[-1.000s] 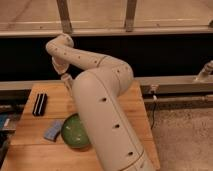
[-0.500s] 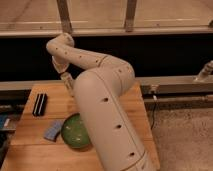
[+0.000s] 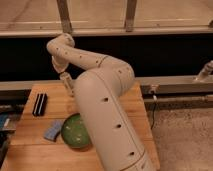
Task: Stand the bottle upright
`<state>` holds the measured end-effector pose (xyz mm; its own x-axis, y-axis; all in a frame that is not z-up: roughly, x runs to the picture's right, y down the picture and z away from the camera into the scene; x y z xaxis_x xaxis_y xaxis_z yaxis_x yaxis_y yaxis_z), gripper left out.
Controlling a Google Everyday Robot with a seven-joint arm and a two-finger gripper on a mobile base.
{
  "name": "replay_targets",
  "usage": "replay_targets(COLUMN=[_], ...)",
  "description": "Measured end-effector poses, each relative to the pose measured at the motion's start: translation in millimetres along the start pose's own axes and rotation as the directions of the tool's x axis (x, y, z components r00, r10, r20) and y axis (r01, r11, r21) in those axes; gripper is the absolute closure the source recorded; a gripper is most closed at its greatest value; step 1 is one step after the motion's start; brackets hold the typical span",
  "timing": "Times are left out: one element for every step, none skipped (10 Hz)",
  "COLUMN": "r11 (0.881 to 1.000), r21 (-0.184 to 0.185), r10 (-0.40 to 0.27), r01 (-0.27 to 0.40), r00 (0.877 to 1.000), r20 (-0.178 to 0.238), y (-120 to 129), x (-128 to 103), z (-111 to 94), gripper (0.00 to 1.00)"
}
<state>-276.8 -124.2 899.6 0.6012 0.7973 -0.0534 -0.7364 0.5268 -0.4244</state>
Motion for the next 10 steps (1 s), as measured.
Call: replay_targets(r11=[1.0, 1.0, 1.0, 1.0, 1.0, 0.999, 0.999, 0.999, 0.999, 0.999], r21=[-0.004, -0.007, -0.011, -0.014, -0.018, -0.021, -0.022, -0.023, -0.022, -0.022], r10=[0.003, 0.006, 0.009, 0.013, 0.02, 0.025, 0.03, 0.032, 0.035, 0.039], r01=[-0.003, -0.006, -0.009, -0.013, -0.019, -0.024, -0.029, -0.032, -0.035, -0.038], r00=[1.0, 1.0, 1.0, 1.0, 0.999, 0.999, 0.999, 0.999, 0.999, 0.999], r20=[0.009, 0.013, 0.02, 0.025, 0.028, 0.029, 0.03, 0.029, 0.027, 0.025], y=[-0.8, -1.1, -1.4, -1.7, -2.2, -2.6, -3.0, -3.2, -4.2, -4.8], x=[-0.4, -0.1, -0.4, -0.3, 0.7, 1.8, 3.5, 5.0, 6.8, 9.0], z=[0.0, 0.5, 0.5, 0.7, 1.1, 1.4, 1.2, 1.1, 0.9, 0.9], gripper=[0.8, 0.8, 0.8, 0.8, 0.8, 0.8, 0.8, 0.8, 0.8, 0.8])
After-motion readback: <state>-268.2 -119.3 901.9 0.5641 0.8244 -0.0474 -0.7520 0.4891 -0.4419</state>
